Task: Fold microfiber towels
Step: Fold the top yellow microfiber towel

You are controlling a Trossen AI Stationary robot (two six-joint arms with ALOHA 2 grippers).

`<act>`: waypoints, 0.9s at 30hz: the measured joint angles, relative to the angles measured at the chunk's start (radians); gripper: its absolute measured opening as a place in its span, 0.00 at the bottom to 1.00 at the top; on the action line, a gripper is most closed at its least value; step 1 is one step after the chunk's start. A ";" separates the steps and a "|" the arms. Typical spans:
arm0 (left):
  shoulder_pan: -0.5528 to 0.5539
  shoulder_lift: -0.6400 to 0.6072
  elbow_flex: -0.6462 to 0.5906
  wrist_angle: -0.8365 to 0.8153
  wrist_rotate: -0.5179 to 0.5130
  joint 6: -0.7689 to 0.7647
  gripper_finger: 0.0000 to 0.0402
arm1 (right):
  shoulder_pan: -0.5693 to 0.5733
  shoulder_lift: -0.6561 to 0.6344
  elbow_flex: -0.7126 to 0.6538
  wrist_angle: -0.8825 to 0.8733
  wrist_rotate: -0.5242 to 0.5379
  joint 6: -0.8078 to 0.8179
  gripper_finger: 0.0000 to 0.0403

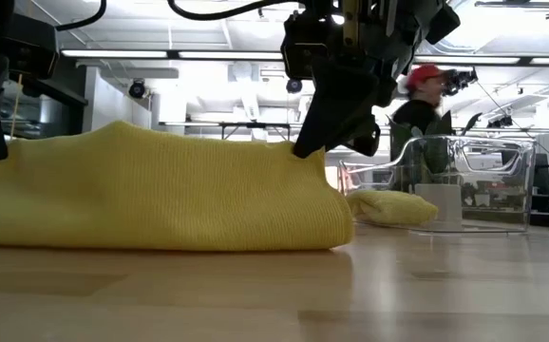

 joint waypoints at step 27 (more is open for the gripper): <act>0.010 0.111 0.000 -0.162 -0.123 -0.236 0.00 | -0.054 -0.001 0.000 -0.132 0.272 0.176 0.00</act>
